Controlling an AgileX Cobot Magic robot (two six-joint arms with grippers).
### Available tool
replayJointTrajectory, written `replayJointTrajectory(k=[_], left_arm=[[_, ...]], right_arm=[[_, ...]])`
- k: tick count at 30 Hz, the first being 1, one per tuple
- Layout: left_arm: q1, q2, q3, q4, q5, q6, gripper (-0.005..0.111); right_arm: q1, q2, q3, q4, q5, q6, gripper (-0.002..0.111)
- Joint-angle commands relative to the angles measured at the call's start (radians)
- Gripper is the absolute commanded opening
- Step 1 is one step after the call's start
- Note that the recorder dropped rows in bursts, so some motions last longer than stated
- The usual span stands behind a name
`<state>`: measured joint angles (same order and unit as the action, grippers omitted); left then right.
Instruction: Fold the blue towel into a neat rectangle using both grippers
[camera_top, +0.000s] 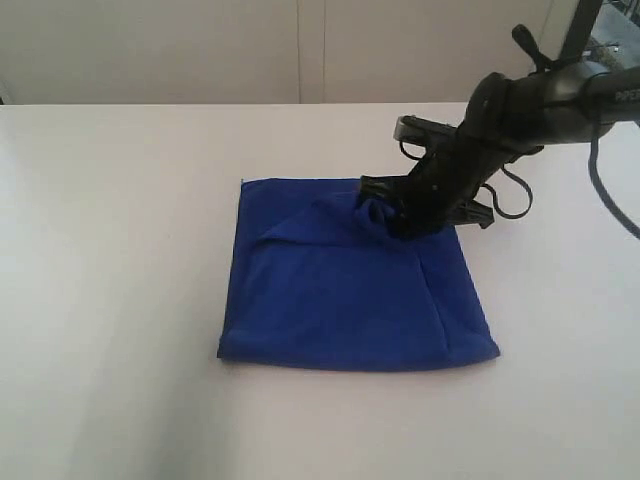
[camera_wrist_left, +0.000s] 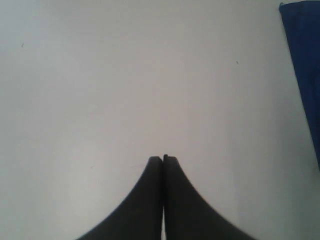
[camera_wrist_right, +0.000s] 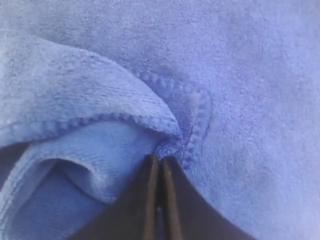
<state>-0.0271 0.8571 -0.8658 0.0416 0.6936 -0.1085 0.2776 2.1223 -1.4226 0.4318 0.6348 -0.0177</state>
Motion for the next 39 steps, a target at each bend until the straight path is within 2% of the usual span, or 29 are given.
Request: replayJointTrajectory(k=[1,10,16,22,27,39], left_arm=[[-0.004,-0.009,-0.002,-0.006,0.007,0.002,0.0],[-0.004,-0.009,-0.002,-0.006,0.007,0.002,0.0],[-0.004,-0.009,-0.002,-0.006,0.007,0.002,0.0],[-0.004,-0.009,-0.002,-0.006,0.007,0.002,0.0],[-0.004,-0.009,-0.002,-0.006,0.007,0.002,0.0],[-0.004,-0.009,-0.002,-0.006,0.007,0.002,0.0]], right_arm=[[-0.009,-0.032,-0.025,0.006,-0.016,-0.016,0.0],[-0.009,-0.15,-0.025,0.01,-0.003,-0.047,0.0],[-0.004,-0.159,-0.023,0.127,0.033,-0.047,0.0],[0.033,-0.159,-0.023,0.155,0.015,-0.047,0.0],[0.045,-0.139,-0.023,0.159,-0.053,-0.045,0.0],[0.045,0.007,-0.023,0.159,-0.357,-0.05,0.0]])
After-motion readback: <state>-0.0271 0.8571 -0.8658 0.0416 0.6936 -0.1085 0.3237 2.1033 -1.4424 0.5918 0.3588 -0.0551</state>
